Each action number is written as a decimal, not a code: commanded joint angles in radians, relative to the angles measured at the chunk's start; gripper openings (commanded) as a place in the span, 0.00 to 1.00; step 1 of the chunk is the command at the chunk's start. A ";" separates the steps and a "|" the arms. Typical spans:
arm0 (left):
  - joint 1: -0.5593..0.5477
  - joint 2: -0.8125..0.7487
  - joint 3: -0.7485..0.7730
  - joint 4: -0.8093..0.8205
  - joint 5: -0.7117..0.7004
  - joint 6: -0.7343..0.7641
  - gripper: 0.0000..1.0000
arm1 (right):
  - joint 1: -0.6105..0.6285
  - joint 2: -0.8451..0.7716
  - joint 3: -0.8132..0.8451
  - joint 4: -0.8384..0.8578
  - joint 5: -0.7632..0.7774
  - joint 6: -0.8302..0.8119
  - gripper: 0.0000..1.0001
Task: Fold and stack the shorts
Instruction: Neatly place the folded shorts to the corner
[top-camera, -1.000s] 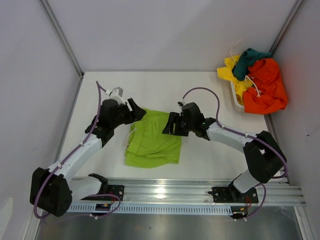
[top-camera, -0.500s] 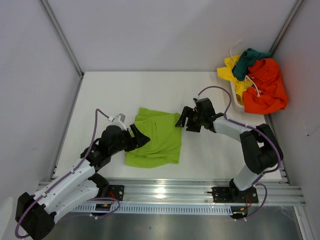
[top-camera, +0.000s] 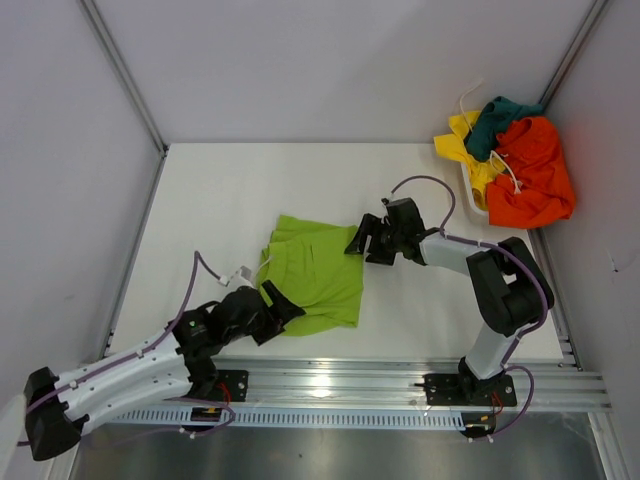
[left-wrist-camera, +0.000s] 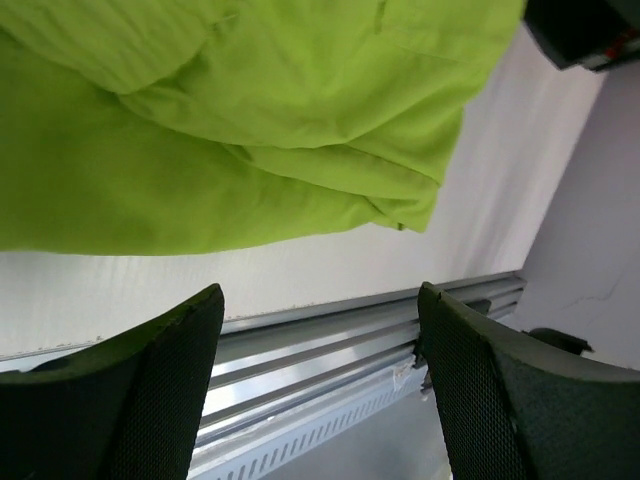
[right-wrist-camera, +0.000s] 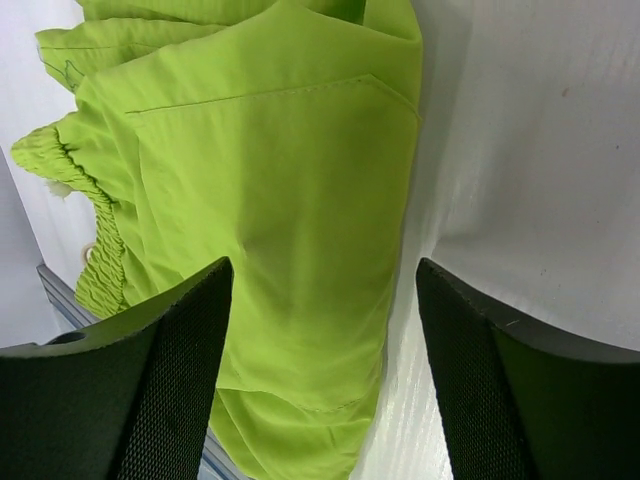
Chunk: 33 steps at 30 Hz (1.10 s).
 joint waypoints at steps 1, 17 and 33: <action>-0.013 0.084 0.036 -0.024 -0.025 -0.136 0.80 | 0.000 -0.008 -0.002 0.062 -0.007 0.019 0.75; -0.029 0.263 0.043 0.102 -0.174 -0.278 0.91 | 0.000 -0.158 -0.039 0.029 0.015 0.030 0.74; 0.001 0.528 0.108 0.150 -0.114 -0.389 0.69 | -0.017 -0.359 -0.062 -0.076 0.045 0.018 0.74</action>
